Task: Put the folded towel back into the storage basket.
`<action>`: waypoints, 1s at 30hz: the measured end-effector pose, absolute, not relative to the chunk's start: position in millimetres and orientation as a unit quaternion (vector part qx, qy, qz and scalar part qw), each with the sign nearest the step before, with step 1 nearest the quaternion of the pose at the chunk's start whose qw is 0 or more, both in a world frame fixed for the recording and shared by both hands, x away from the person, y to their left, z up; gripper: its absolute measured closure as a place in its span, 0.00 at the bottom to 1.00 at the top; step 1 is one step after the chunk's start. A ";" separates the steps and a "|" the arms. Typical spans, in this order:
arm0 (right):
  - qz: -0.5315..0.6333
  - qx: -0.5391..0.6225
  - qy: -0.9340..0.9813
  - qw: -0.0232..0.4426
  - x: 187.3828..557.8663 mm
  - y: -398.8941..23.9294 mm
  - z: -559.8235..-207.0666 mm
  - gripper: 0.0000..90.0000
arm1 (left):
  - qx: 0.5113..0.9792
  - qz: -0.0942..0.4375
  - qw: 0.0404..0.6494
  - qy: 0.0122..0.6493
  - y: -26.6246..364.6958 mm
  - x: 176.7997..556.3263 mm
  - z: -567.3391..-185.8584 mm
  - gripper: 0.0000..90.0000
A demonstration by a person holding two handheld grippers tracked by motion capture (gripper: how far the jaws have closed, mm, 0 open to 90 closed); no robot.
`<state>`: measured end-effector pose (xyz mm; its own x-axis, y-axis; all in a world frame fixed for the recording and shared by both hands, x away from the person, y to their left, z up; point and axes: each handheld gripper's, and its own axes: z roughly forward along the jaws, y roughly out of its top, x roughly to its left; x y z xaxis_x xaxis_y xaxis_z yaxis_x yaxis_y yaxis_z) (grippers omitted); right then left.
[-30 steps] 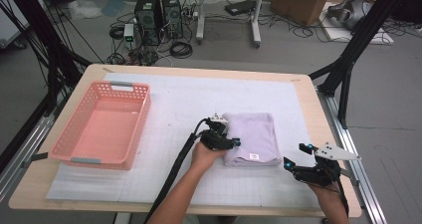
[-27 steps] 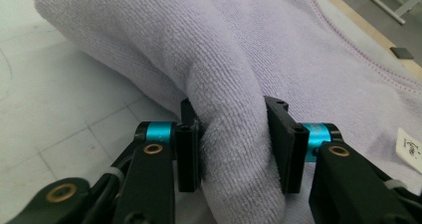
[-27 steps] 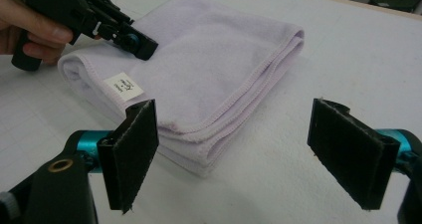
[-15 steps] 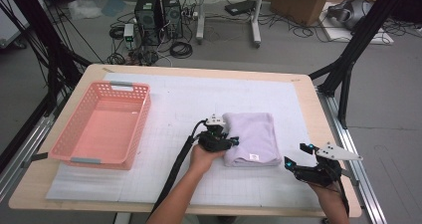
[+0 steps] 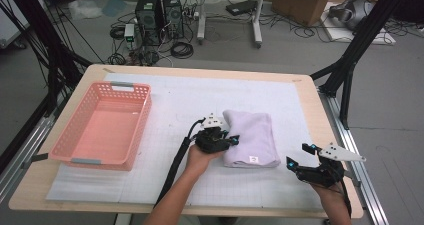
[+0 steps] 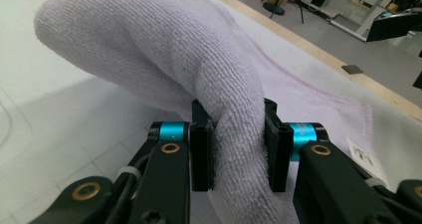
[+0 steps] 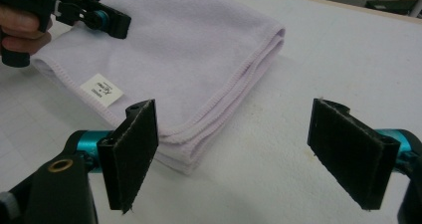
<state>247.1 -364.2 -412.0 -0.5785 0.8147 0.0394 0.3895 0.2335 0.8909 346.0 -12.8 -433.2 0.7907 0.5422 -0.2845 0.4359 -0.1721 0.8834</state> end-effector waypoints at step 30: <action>0.472 0.400 0.752 0.226 249.1 -362.6 -412.1 0.21 | 0.733 0.072 0.620 0.269 29.8 327.5 -398.3 0.81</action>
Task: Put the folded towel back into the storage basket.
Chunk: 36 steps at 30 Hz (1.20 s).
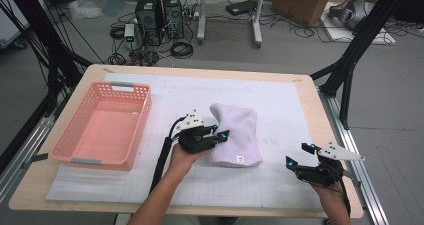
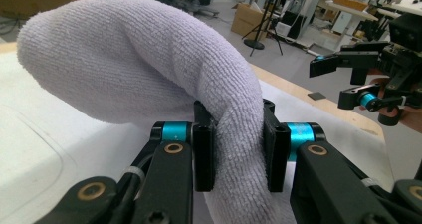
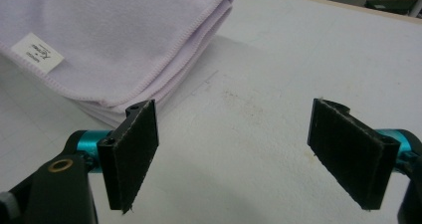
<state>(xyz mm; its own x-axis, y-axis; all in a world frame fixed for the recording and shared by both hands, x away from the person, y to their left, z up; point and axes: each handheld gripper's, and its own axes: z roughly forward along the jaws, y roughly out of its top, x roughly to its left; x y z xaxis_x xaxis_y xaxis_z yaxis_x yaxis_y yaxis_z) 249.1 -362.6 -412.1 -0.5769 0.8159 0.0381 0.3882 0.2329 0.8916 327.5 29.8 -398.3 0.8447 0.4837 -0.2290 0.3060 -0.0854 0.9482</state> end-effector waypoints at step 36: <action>0.474 0.401 0.751 0.227 250.9 -361.0 -411.1 0.21 | 0.694 0.104 0.660 0.266 102.7 321.6 -345.6 0.81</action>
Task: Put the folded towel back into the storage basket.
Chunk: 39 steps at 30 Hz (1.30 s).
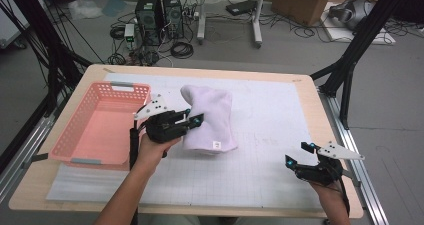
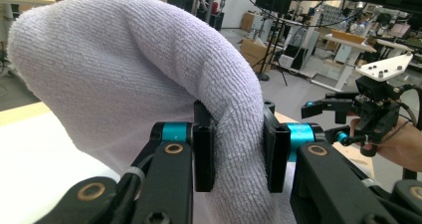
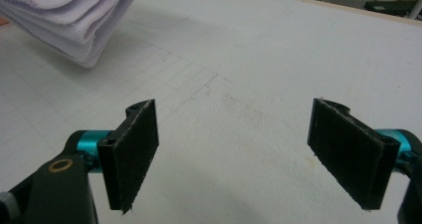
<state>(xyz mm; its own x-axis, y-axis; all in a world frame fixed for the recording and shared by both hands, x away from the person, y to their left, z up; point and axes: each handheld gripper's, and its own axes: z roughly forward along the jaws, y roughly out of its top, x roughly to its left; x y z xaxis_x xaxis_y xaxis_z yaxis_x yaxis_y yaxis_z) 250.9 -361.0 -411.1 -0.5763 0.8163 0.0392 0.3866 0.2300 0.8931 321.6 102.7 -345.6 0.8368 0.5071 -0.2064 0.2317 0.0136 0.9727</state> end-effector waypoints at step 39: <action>0.472 0.401 0.750 0.230 252.5 -358.1 -409.4 0.21 | 0.663 0.161 0.676 0.279 200.4 316.8 -305.3 0.81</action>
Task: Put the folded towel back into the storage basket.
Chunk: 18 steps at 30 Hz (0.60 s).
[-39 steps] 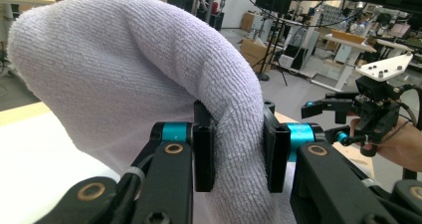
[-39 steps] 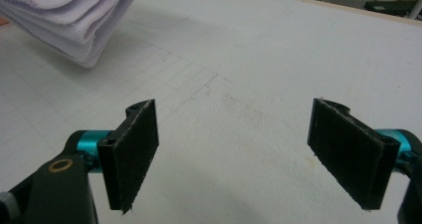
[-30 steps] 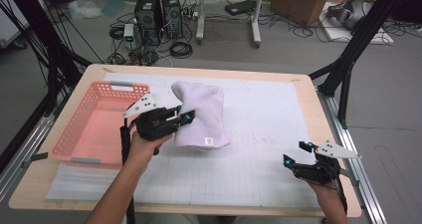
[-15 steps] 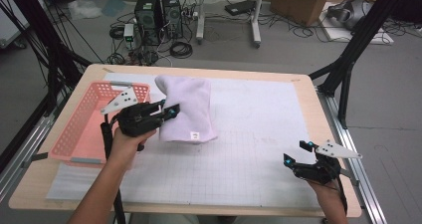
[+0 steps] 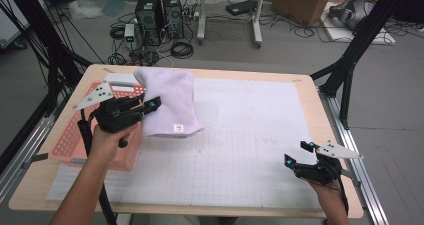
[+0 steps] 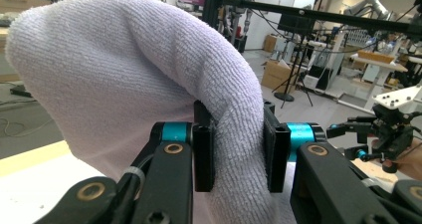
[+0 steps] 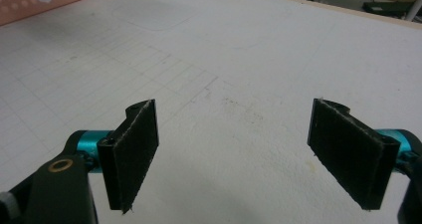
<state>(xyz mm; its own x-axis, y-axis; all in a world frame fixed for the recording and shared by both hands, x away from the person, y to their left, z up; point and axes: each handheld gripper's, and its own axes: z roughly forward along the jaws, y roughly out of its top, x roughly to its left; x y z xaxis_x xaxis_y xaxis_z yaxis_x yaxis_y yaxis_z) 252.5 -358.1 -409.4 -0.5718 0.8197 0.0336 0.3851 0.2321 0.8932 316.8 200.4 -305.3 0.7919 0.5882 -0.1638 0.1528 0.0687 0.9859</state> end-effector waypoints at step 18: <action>0.470 0.402 0.751 0.232 253.4 -356.4 -409.1 0.21 | 0.647 0.180 0.677 0.300 257.7 312.4 -290.5 0.81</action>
<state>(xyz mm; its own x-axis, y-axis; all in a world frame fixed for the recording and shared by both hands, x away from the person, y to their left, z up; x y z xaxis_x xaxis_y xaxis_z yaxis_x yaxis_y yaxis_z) 253.4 -356.4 -409.1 -0.5687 0.8220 0.0303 0.3864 0.2344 0.8920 312.4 257.7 -290.5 0.7555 0.6321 -0.1723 0.1432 0.0974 0.9849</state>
